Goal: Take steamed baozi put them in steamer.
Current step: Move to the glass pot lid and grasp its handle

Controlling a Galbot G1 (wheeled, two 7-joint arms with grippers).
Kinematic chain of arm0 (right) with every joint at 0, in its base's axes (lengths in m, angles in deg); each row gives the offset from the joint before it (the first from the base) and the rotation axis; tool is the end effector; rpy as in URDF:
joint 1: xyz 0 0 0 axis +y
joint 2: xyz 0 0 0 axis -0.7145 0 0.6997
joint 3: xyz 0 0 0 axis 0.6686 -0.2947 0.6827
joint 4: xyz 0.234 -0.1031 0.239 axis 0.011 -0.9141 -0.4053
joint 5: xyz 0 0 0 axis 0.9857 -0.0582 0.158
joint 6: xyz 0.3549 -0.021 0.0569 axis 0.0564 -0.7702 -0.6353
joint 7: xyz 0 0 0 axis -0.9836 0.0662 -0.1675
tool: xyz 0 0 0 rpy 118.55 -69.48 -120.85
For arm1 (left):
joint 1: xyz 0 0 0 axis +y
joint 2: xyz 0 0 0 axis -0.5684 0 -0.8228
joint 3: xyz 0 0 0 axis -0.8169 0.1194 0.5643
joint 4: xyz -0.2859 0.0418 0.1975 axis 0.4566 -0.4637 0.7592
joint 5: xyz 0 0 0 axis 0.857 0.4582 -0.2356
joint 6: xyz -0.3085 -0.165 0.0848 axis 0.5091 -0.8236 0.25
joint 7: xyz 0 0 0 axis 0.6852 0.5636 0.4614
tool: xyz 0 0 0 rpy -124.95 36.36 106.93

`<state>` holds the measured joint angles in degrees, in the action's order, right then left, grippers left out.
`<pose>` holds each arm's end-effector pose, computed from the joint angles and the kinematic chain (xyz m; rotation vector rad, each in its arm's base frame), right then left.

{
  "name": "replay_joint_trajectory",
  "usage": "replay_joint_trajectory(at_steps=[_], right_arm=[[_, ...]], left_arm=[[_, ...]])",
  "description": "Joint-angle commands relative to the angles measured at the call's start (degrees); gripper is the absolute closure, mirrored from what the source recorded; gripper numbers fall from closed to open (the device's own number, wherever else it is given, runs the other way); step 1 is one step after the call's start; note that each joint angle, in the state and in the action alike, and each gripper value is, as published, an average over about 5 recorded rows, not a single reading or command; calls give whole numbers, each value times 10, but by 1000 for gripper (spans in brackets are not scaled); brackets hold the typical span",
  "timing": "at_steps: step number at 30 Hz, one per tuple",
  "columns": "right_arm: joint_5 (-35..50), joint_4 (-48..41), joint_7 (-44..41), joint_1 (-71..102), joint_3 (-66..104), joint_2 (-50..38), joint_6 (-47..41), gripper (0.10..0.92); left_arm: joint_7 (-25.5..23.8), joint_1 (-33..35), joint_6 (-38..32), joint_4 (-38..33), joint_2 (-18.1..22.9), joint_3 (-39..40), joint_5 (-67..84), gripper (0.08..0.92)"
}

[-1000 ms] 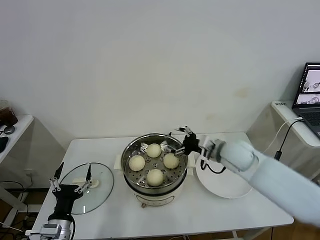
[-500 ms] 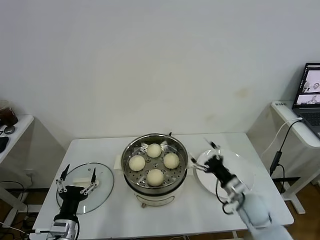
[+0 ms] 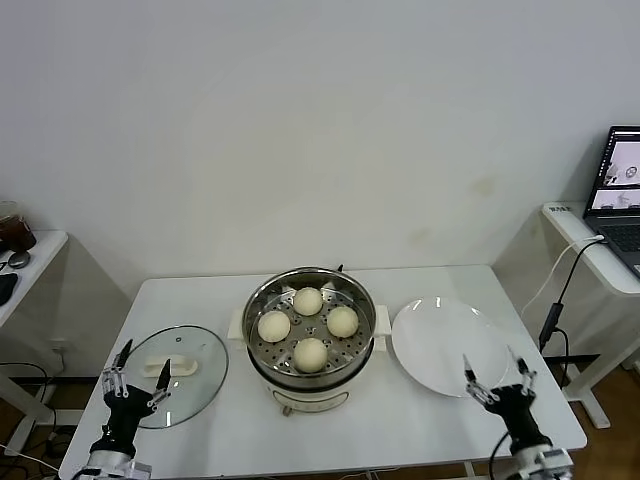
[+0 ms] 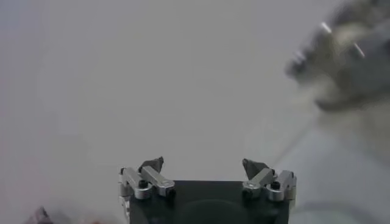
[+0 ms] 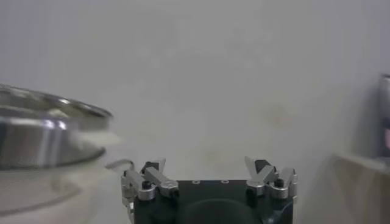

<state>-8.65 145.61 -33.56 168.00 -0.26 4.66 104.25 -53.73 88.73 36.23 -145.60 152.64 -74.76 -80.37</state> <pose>0.1623 -0.1489 -0.3590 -0.0673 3.1026 -0.3422 0.1685 0.1569 -0.3558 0.0017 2.6058 1.7172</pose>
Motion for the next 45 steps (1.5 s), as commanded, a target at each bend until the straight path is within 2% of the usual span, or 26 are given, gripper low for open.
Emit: replay_joint_trajectory(at_steps=[1, 15, 33, 39, 42, 45], right_arm=[[11, 4, -1, 49, 64, 52, -13, 203], [8, 13, -5, 57, 46, 52, -13, 203], [5, 13, -7, 56, 32, 53, -14, 203], [3, 14, -6, 59, 32, 54, -14, 203], [2, 13, -6, 60, 31, 54, -15, 203], [2, 13, -6, 59, 29, 55, -16, 203]], left_arm=[[14, -18, -20, 101, -36, -5, -309, 177], [10, -124, -16, 201, -66, 18, -340, 177], [11, -241, -8, 301, -62, 56, -357, 177], [12, -255, -8, 318, -59, 66, -356, 177], [12, -255, -8, 323, -58, 67, -354, 202], [10, -254, -9, 325, -59, 68, -348, 277]])
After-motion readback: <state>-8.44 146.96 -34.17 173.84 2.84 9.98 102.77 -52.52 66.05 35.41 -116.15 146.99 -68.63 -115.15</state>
